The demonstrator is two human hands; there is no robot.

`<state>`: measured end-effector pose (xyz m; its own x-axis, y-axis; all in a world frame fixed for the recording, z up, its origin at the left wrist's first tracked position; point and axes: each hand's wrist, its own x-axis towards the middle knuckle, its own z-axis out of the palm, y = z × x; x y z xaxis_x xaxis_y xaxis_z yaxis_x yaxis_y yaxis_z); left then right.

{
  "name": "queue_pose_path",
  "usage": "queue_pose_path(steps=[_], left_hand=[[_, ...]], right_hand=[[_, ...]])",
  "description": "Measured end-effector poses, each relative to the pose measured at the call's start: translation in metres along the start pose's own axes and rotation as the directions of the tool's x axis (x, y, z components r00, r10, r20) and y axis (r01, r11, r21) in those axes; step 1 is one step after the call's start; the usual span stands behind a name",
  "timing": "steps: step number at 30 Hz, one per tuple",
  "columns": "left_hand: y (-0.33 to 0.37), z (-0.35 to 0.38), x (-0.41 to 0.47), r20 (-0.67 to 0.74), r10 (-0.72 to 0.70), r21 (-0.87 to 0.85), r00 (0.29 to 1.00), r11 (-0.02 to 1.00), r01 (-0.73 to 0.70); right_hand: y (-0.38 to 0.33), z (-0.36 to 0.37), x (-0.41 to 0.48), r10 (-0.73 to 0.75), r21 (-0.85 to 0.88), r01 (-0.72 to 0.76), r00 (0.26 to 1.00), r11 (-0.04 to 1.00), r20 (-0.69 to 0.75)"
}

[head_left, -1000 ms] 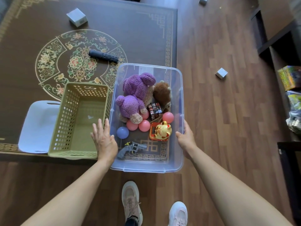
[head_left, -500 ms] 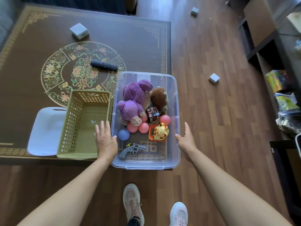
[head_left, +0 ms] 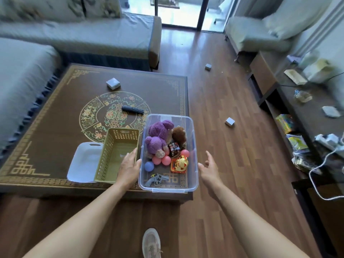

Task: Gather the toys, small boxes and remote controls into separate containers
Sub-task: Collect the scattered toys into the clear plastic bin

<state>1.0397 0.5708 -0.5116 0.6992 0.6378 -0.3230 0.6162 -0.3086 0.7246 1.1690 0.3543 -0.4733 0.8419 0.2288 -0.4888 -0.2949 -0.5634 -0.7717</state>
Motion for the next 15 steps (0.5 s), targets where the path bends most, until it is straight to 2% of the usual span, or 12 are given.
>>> queue_pose_path(steps=[7, 10, 15], left_hand=[[0.026, -0.039, -0.122, -0.019, 0.058, -0.163, 0.998, 0.985, -0.06], [0.037, -0.052, -0.18, -0.025, 0.066, -0.24, 0.998, 0.968, -0.07], [0.056, -0.084, -0.28, -0.063, 0.151, -0.345, 0.987, 0.924, -0.163]], right_hand=[[0.005, -0.026, -0.13, -0.118, 0.077, 0.118, 0.993, 0.99, -0.001], [0.009, -0.048, -0.187, -0.178, 0.089, 0.182, 0.983, 0.979, -0.051], [0.01, -0.073, -0.282, -0.257, 0.087, 0.27, 0.957, 0.959, -0.135]])
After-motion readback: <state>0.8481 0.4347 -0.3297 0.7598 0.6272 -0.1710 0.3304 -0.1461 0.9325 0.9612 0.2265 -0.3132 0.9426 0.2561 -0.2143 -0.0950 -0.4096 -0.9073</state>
